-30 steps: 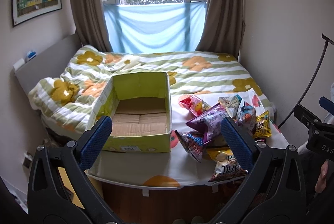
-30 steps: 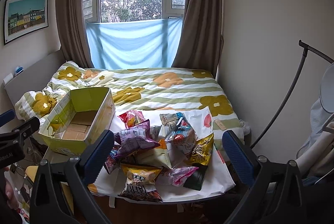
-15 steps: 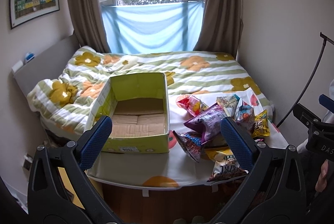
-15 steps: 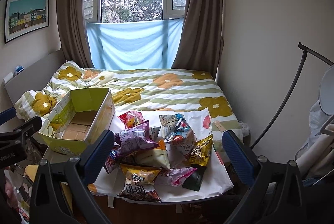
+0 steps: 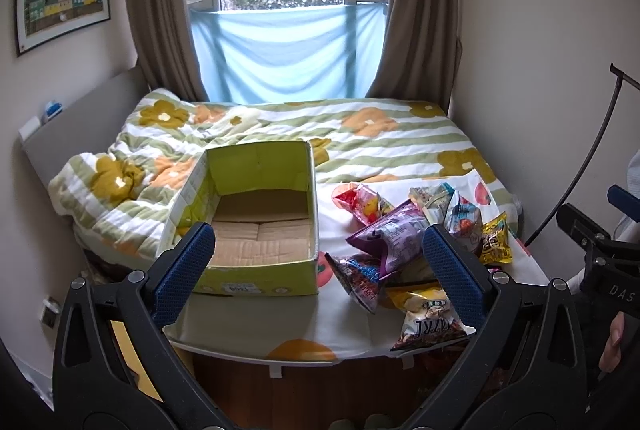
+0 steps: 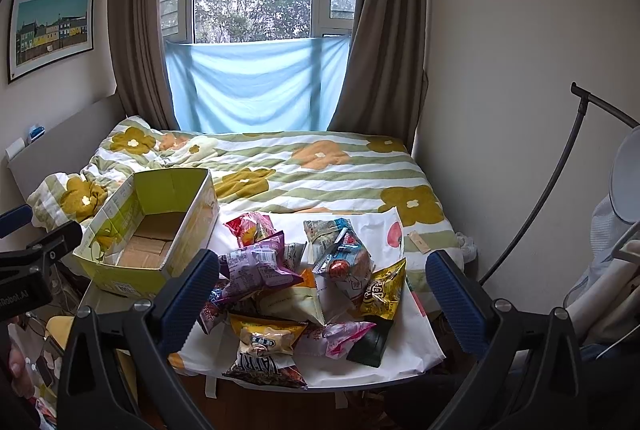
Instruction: Organize snacks
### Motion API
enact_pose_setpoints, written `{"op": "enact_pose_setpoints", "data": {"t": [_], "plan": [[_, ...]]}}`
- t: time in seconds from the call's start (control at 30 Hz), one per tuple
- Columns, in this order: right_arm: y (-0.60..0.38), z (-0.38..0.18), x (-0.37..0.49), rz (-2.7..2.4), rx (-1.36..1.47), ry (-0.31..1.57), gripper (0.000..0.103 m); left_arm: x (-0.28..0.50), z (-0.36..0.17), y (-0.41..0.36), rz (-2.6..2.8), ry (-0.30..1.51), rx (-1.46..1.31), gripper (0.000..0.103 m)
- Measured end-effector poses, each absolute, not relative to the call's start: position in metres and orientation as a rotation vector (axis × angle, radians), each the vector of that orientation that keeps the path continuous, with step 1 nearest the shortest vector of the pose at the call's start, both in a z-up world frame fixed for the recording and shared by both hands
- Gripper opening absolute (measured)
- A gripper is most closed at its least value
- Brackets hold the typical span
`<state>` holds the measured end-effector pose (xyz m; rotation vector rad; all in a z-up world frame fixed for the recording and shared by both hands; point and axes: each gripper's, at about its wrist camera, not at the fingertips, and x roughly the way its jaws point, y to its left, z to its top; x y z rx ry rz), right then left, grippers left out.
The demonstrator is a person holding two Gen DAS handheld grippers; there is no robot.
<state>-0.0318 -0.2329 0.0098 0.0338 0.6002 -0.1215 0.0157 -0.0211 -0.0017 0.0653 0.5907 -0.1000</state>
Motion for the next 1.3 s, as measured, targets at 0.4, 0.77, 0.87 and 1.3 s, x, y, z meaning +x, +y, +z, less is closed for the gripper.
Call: {"op": "enact_pose_setpoints", "data": {"t": [0.4,0.77,0.87,1.3], "plan": [[-0.231,0.012,-0.033,-0.131,0.041,0.607,0.103,0.017,-0.006,-0.021,-0.114,0.611,0.069,0.103],[-0.230,0.010,-0.033,-0.130,0.041,0.611,0.103,0.018,-0.008,-0.022,-0.117,0.617,0.069,0.103],[-0.230,0.009,-0.033,-0.128,0.044,0.610,0.103,0.018,-0.008,-0.022,-0.118,0.617,0.070,0.103],[-0.230,0.008,-0.033,-0.127,0.049,0.619,0.103,0.020,-0.013,-0.024,-0.124,0.635,0.070,0.103]]}}
